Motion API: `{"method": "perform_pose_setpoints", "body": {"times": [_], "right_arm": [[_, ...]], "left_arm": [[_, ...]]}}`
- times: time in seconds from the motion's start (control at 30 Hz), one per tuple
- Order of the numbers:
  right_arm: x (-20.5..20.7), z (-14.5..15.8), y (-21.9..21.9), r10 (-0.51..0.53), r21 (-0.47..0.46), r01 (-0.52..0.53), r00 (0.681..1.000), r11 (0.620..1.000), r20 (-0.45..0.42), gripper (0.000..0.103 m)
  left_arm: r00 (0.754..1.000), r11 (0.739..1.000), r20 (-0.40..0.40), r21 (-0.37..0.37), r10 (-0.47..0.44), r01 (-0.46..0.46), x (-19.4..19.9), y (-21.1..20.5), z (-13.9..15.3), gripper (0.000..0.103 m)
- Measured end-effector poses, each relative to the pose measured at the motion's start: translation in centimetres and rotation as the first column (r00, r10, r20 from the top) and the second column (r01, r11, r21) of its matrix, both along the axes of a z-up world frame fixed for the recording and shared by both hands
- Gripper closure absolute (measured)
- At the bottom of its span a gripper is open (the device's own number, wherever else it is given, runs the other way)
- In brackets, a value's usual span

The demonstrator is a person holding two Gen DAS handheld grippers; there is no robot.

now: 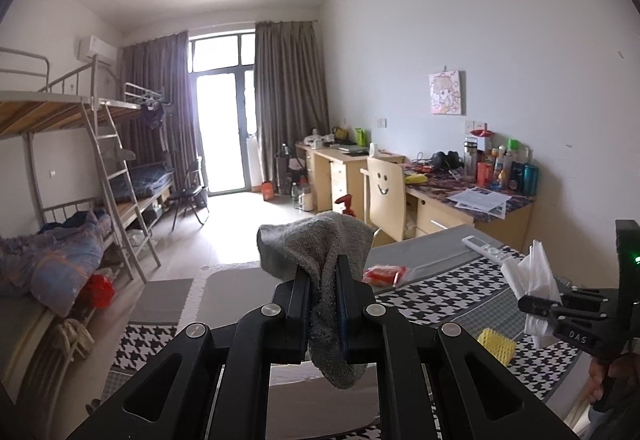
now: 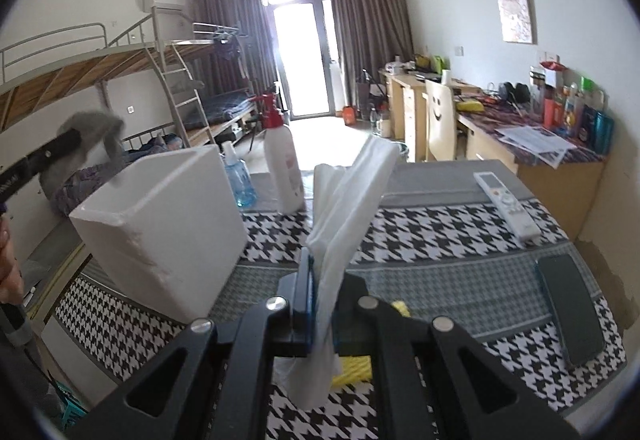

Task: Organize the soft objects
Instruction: 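Drop the grey sock into the foam box with the left tool while the right tool carries the tissues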

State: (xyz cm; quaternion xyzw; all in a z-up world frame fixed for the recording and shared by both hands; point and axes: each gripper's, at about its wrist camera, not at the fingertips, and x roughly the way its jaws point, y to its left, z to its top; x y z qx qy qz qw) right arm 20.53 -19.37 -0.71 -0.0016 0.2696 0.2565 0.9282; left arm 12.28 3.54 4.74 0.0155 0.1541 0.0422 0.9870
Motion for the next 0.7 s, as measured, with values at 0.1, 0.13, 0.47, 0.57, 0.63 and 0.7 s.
{"method": "perform_pose_setpoints", "body": {"times": [0.1,0.13,0.47,0.57,0.63,0.7], "right_arm": [[-0.1,0.5,0.9,0.026,-0.001,-0.026,1.000,1.000,0.016,0.094],[-0.1,0.7,1.2,0.037,-0.002,-0.037,0.999,0.999,0.021,0.094],[-0.3,1.3,2.8,0.078,-0.015,-0.077,0.996,0.997,0.046,0.094],[-0.4,1.3,3.1,0.079,-0.021,-0.078,0.996,0.997,0.045,0.094],[-0.4,1.2,3.1,0.077,-0.021,-0.077,0.996,0.997,0.043,0.094],[-0.4,1.2,3.3,0.076,-0.025,-0.075,0.996,0.997,0.043,0.094]], "left_arm": [[1.000,1.000,-0.007,-0.006,0.017,-0.017,0.2,0.3,-0.1,0.091],[1.000,1.000,-0.010,-0.008,0.024,-0.024,0.3,0.5,-0.1,0.091],[0.998,0.998,-0.042,-0.024,0.051,-0.052,1.2,1.7,-0.8,0.091],[0.997,0.998,-0.053,-0.029,0.061,-0.063,1.5,2.0,-1.1,0.091],[0.995,0.997,-0.074,-0.033,0.071,-0.074,1.9,2.4,-1.3,0.091],[0.992,0.996,-0.097,-0.045,0.074,-0.079,2.3,2.7,-1.6,0.087]]}}
